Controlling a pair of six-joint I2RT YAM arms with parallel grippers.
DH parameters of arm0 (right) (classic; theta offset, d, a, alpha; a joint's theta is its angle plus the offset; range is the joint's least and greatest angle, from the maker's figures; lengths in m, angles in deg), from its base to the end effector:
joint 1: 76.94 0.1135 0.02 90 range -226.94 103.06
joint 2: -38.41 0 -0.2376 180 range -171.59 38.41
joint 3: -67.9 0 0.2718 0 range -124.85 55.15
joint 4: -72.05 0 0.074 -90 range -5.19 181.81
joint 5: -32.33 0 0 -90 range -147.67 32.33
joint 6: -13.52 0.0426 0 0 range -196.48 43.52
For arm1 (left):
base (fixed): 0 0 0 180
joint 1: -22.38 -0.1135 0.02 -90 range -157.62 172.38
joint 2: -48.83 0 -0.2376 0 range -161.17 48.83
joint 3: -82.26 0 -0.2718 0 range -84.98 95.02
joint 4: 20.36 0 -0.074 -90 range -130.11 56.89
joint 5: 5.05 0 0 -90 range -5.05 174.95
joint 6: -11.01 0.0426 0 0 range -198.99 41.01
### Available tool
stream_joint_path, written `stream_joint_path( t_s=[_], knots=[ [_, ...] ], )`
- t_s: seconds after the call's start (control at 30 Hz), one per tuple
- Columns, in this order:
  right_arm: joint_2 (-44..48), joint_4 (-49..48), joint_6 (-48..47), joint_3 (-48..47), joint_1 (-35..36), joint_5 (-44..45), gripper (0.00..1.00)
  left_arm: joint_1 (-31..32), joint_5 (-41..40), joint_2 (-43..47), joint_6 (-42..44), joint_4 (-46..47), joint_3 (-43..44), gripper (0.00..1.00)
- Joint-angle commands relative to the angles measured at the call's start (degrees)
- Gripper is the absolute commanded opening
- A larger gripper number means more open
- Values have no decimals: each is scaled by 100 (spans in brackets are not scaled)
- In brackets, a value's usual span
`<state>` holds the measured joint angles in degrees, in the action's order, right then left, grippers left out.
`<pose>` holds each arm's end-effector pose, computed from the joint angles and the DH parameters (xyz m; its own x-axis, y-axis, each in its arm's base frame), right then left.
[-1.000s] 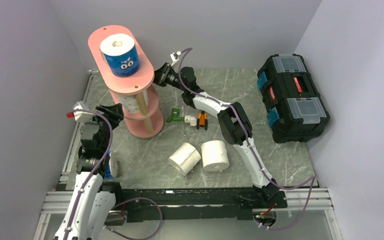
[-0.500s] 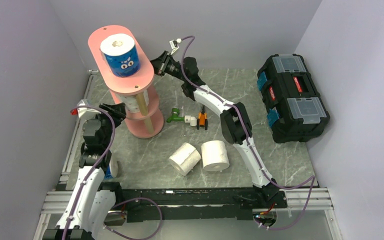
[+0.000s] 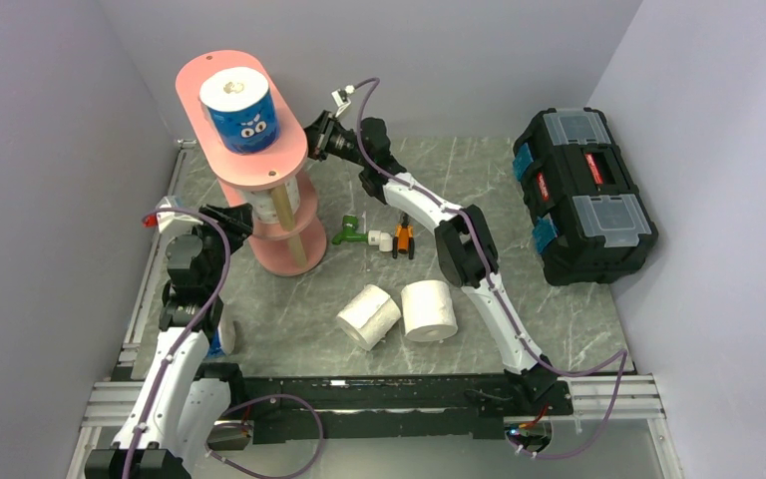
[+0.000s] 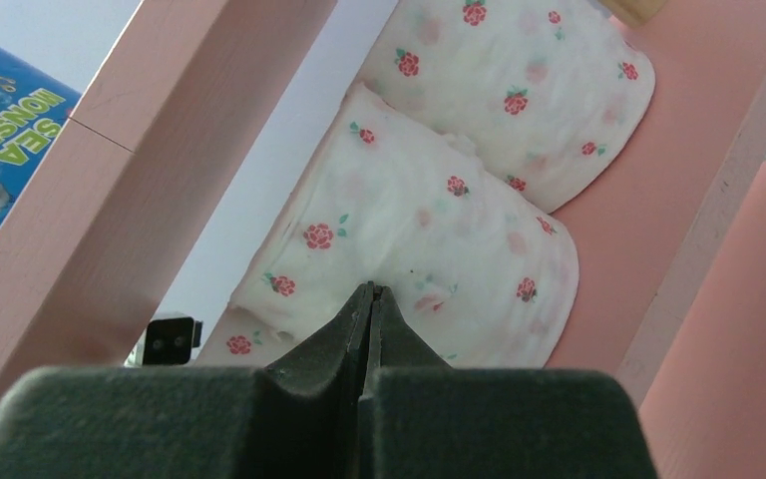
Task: Place and organize the paper towels onto the shelf
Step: Adjust the paper towel on the shelf.
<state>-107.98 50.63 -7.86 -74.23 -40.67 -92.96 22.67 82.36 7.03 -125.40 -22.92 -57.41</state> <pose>0.4634 0.3706 0.2569 -0.7773 0.3723 -0.5070 -0.5598 -0.0417 0.8276 0.2309 0.0008 0.2567 -0.0195 -0.7235 -0.6901 -0.0785 0.6892 -0.7203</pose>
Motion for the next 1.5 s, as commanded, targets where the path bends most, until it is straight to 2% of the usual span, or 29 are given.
stream_joint_path(
  t_s=[0.0,1.0,1.17,1.47],
  knots=[
    [-14,-52,10,-375,75,-187,0,-12,170,114,-130,234,-1,64],
    [-68,72,17,-453,205,-247,0,-12,100,350,-194,54,-105,64],
    [139,-401,356,-9,11,-138,0,-12,-180,602,22,-399,75,66],
    [323,-482,389,-89,-297,-18,4,-12,-488,878,234,-1008,340,68]
  ],
)
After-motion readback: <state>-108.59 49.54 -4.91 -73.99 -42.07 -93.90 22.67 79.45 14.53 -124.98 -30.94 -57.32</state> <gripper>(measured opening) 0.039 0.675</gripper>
